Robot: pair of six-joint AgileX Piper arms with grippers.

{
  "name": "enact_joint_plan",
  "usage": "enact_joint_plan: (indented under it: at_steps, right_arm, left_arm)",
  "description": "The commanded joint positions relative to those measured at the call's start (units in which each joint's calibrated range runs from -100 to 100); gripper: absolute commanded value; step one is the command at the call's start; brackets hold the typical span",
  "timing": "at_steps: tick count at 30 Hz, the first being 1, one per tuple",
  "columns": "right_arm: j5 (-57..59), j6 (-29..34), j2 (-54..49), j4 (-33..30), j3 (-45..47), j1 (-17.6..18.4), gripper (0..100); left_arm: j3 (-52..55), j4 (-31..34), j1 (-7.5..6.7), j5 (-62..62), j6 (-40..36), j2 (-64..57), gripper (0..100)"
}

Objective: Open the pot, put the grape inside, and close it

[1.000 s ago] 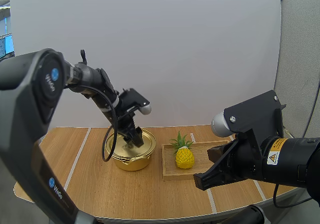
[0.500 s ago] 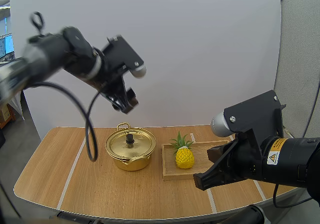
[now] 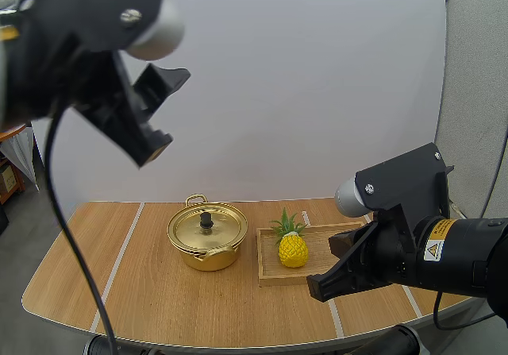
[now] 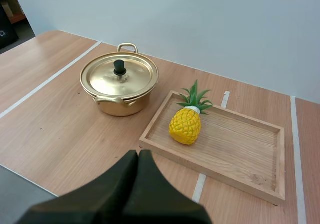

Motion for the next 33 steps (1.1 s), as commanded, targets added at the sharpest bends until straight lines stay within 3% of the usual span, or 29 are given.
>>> enact_joint_plan:
  at_steps: [1,7,13,17,23,27,28,30,31,33]
  right_arm:
    - [-0.6,-0.5,-0.4,-0.2,0.2,-0.4,0]
    - [-6.3,-0.5,-0.9,-0.2,0.0,-3.4,0]
    - [-12.5,-0.3,-2.1,-0.2,0.0,-6.5,0]
    - [-14.8,-0.3,-2.1,-0.2,0.0,-7.9,0]
    - [-16.4,-0.3,-2.1,-0.2,0.0,-9.8,0]
    - [-17.1,-0.3,-2.1,0.3,0.0,-9.8,0]
    - [-17.9,-0.3,-2.1,0.3,0.0,-9.8,0]
    - [-19.8,-0.3,-2.1,0.3,0.0,-9.8,0]
    - [-21.1,-0.3,-2.1,0.3,0.0,-9.8,0]
    - [-22.9,-0.3,-2.1,0.3,0.0,-9.8,0]
  left_arm:
    - [-0.3,2.2,-0.07,4.6,-6.2,-2.3,100]
    - [0.0,3.0,-0.07,10.1,-16.3,-4.4,100]
    - [2.9,3.0,-0.07,14.2,-20.8,-4.5,100]
    - [7.2,1.4,0.51,14.5,-21.2,-4.7,100]
    - [14.9,-5.8,3.07,14.5,-18.5,-9.0,100]
    - [18.8,-6.5,3.22,14.5,-17.7,-11.1,100]
    - [19.5,-6.3,3.22,14.5,-17.7,-11.5,77]
    - [20.3,-6.1,3.22,14.5,-17.7,-11.8,18]
    - [20.6,-5.9,3.22,14.5,-17.4,-11.9,1]
    - [20.8,-5.6,3.22,14.3,-17.4,-12.2,1]
